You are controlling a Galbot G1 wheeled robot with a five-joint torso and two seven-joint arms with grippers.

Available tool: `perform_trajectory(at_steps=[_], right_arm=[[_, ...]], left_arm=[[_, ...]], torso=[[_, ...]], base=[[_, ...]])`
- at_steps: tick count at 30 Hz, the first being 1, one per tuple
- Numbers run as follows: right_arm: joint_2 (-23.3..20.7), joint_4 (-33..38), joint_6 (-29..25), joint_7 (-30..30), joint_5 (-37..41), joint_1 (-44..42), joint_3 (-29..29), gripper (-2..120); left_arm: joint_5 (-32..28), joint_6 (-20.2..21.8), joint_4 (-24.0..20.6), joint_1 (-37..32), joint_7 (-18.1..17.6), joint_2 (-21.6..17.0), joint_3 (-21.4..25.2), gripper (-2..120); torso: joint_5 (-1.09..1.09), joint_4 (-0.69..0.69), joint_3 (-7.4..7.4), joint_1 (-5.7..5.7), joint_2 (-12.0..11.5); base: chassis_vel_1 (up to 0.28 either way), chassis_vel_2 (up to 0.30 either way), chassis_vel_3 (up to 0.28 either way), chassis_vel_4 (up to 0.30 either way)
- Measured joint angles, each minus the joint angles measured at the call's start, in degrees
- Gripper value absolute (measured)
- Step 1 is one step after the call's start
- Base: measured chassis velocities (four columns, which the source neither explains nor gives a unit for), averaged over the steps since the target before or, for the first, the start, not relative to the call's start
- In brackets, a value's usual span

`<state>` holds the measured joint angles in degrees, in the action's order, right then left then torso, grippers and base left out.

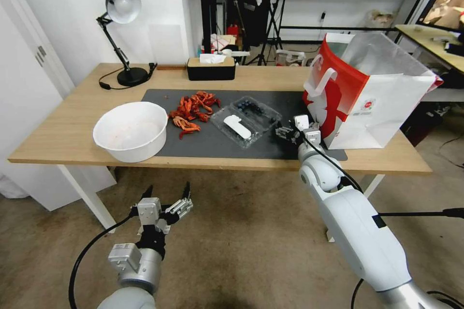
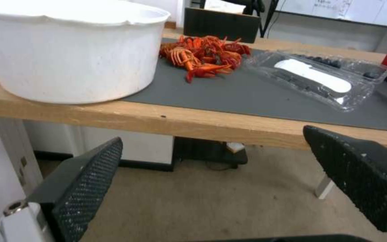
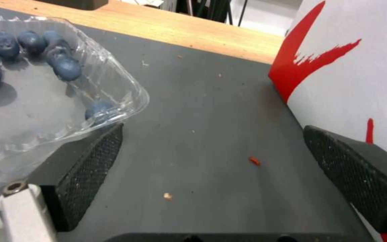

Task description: Close the takeout container lid, then place the container into the takeout bag.

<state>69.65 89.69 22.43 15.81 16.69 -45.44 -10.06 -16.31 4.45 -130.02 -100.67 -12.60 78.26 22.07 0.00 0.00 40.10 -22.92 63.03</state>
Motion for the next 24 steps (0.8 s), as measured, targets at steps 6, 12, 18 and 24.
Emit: perform_trajectory(at_steps=[6, 12, 18, 24], right_arm=[[0.2, -1.1, 0.0, 0.0, 0.2, 0.7, 0.0, 100], [0.5, -2.9, -0.3, -0.2, 0.5, 2.2, 0.1, 100], [0.8, -4.5, -0.4, -0.4, 0.7, 3.9, 0.4, 100], [1.0, -5.8, -0.4, -0.8, 1.1, 5.0, 0.6, 100]], left_arm=[[0.0, -0.5, 0.3, -0.1, 0.0, 0.1, 0.0, 100], [0.0, -0.8, 0.4, -0.2, 0.0, 0.1, 0.1, 100], [0.0, -1.0, 0.5, -0.3, 0.0, 0.2, 0.2, 100], [0.0, -1.2, 0.7, -0.4, -0.1, 0.3, 0.2, 100]], torso=[[0.00, 0.00, 0.00, 0.00, 0.0], [0.00, 0.00, 0.00, 0.00, 0.0], [0.00, 0.00, 0.01, 0.00, 0.0], [0.00, 0.00, 0.00, 0.00, 0.0]], base=[[0.000, 0.000, 0.000, 0.000], [0.000, 0.000, 0.000, 0.000], [0.000, 0.000, 0.000, 0.000], [0.000, 0.000, 0.000, 0.000]])
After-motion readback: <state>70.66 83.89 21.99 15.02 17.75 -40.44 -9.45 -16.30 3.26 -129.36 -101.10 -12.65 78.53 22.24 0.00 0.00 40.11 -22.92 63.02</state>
